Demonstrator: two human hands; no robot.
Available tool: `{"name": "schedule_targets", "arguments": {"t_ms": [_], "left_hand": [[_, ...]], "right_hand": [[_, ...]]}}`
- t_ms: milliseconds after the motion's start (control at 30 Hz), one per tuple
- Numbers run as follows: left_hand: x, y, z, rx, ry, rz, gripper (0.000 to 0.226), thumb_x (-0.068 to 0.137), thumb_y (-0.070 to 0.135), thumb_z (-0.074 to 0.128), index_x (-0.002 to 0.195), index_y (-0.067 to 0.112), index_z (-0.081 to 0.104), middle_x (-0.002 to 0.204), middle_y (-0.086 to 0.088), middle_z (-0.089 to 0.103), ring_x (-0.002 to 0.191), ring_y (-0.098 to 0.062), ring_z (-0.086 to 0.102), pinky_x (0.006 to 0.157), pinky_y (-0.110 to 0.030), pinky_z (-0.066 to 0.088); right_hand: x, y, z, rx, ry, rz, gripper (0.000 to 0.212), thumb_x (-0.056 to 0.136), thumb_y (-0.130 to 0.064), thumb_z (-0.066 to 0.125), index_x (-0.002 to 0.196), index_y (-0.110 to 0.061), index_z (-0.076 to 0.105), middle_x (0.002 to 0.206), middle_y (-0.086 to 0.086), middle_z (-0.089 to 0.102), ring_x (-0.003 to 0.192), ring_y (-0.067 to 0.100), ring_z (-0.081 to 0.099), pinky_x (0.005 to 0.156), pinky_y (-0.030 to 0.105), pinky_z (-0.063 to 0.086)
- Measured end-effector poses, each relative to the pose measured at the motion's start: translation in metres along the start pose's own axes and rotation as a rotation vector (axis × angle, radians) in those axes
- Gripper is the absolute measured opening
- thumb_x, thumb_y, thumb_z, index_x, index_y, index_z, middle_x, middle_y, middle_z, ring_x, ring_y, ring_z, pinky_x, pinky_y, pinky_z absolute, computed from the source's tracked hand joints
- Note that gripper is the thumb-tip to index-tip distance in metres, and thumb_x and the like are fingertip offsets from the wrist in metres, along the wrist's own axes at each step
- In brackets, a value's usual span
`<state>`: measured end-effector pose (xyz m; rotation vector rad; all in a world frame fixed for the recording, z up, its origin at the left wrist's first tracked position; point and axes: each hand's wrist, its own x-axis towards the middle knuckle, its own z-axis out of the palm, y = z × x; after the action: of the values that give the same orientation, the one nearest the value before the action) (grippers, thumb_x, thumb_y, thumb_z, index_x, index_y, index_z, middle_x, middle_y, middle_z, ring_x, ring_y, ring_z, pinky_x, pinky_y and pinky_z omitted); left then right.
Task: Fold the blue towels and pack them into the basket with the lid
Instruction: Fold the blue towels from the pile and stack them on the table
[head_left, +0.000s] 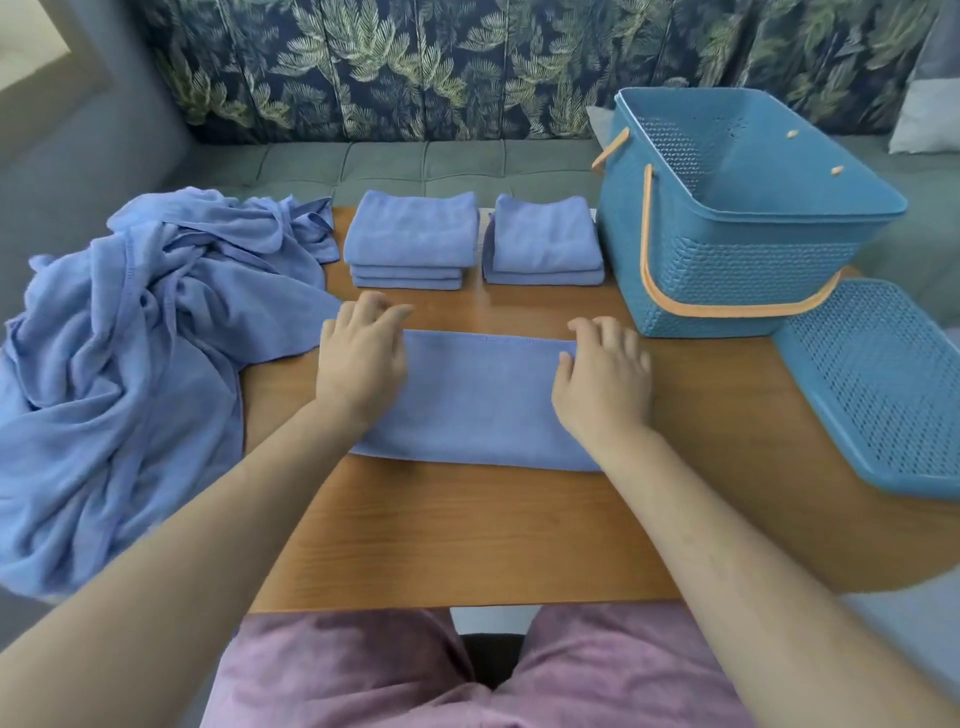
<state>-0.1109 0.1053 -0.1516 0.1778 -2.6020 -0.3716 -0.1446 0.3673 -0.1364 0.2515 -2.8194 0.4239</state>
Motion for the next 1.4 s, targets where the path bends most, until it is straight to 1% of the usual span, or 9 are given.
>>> {"name": "schedule_targets", "arguments": {"t_ms": [100, 233, 433, 633, 800, 900, 1000, 1233, 1400], "left_hand": [[-0.008, 0.029, 0.006, -0.095, -0.291, 0.249, 0.044, 0.099, 0.039, 0.041, 0.138, 0.03, 0.058, 0.148, 0.006, 0.05, 0.142, -0.023, 0.039, 0.109, -0.045, 0.033], [-0.009, 0.021, 0.02, -0.085, -0.591, 0.208, 0.054, 0.103, 0.057, 0.021, 0.154, 0.044, 0.028, 0.165, 0.017, 0.014, 0.155, -0.015, 0.002, 0.125, -0.043, 0.005], [-0.011, 0.032, 0.021, 0.037, -0.552, 0.099, 0.052, 0.105, 0.055, 0.023, 0.156, 0.046, 0.019, 0.166, 0.014, 0.013, 0.154, -0.016, 0.008, 0.124, -0.04, 0.005], [-0.021, 0.051, 0.003, 0.398, -0.456, 0.095, 0.059, 0.104, 0.054, 0.02, 0.152, 0.024, 0.037, 0.144, -0.005, 0.047, 0.126, -0.032, 0.043, 0.102, -0.046, 0.027], [-0.047, 0.053, -0.035, 0.483, -0.464, 0.153, 0.049, 0.102, 0.052, 0.03, 0.113, 0.018, 0.063, 0.113, -0.008, 0.057, 0.102, -0.032, 0.059, 0.09, -0.042, 0.031], [-0.072, 0.045, -0.04, 0.404, -0.375, 0.193, 0.047, 0.097, 0.055, 0.038, 0.107, 0.02, 0.068, 0.114, -0.009, 0.055, 0.106, -0.033, 0.053, 0.089, -0.042, 0.036], [-0.092, 0.034, -0.036, 0.18, -0.291, 0.38, 0.056, 0.096, 0.057, 0.034, 0.14, 0.029, 0.056, 0.153, -0.002, 0.043, 0.142, -0.028, 0.037, 0.11, -0.046, 0.033], [-0.111, 0.014, -0.04, 0.004, -0.601, 0.253, 0.066, 0.096, 0.068, 0.008, 0.158, 0.044, 0.01, 0.164, 0.023, -0.002, 0.152, -0.003, -0.008, 0.125, -0.039, -0.001], [-0.132, 0.002, -0.051, -0.228, -0.227, 0.436, 0.032, 0.1, 0.039, 0.054, 0.123, 0.022, 0.068, 0.134, 0.002, 0.059, 0.127, -0.022, 0.052, 0.108, -0.038, 0.04]], "right_hand": [[-0.03, -0.043, 0.008, 0.068, -0.176, -0.097, 0.05, 0.103, -0.035, 0.043, 0.151, -0.023, 0.042, 0.161, 0.007, 0.034, 0.147, 0.031, 0.029, 0.117, 0.047, 0.024], [-0.045, -0.056, 0.032, -0.03, -0.37, -0.108, 0.06, 0.106, -0.052, 0.019, 0.161, -0.029, 0.017, 0.17, 0.002, 0.002, 0.156, 0.026, -0.004, 0.125, 0.046, -0.003], [-0.02, -0.036, 0.035, -0.065, -0.377, -0.235, 0.062, 0.104, -0.058, 0.021, 0.161, -0.033, 0.017, 0.17, -0.003, 0.005, 0.156, 0.021, -0.001, 0.126, 0.043, -0.003], [-0.036, -0.042, 0.011, 0.084, -0.265, -0.287, 0.05, 0.099, -0.04, 0.052, 0.148, -0.031, 0.047, 0.161, 0.002, 0.033, 0.151, 0.024, 0.022, 0.121, 0.042, 0.017], [-0.068, -0.024, 0.011, 0.115, -0.339, -0.302, 0.044, 0.1, -0.048, 0.048, 0.143, -0.045, 0.05, 0.163, -0.01, 0.029, 0.154, 0.02, 0.014, 0.122, 0.04, 0.009], [-0.063, -0.002, 0.008, 0.077, -0.279, -0.286, 0.041, 0.104, -0.042, 0.044, 0.145, -0.042, 0.05, 0.165, -0.009, 0.026, 0.156, 0.023, 0.008, 0.123, 0.045, 0.007], [-0.064, 0.008, -0.002, 0.132, -0.232, -0.331, 0.04, 0.104, -0.036, 0.047, 0.143, -0.035, 0.054, 0.163, -0.009, 0.031, 0.155, 0.022, 0.013, 0.12, 0.046, 0.019], [-0.103, 0.035, -0.012, 0.225, -0.427, -0.486, 0.045, 0.107, -0.046, 0.036, 0.152, -0.042, 0.04, 0.165, -0.018, 0.02, 0.155, 0.009, 0.005, 0.124, 0.037, 0.012], [-0.121, 0.047, -0.018, 0.485, -0.146, -0.622, 0.018, 0.095, -0.02, 0.068, 0.11, -0.024, 0.077, 0.123, -0.007, 0.064, 0.118, 0.021, 0.052, 0.104, 0.039, 0.044]]}}
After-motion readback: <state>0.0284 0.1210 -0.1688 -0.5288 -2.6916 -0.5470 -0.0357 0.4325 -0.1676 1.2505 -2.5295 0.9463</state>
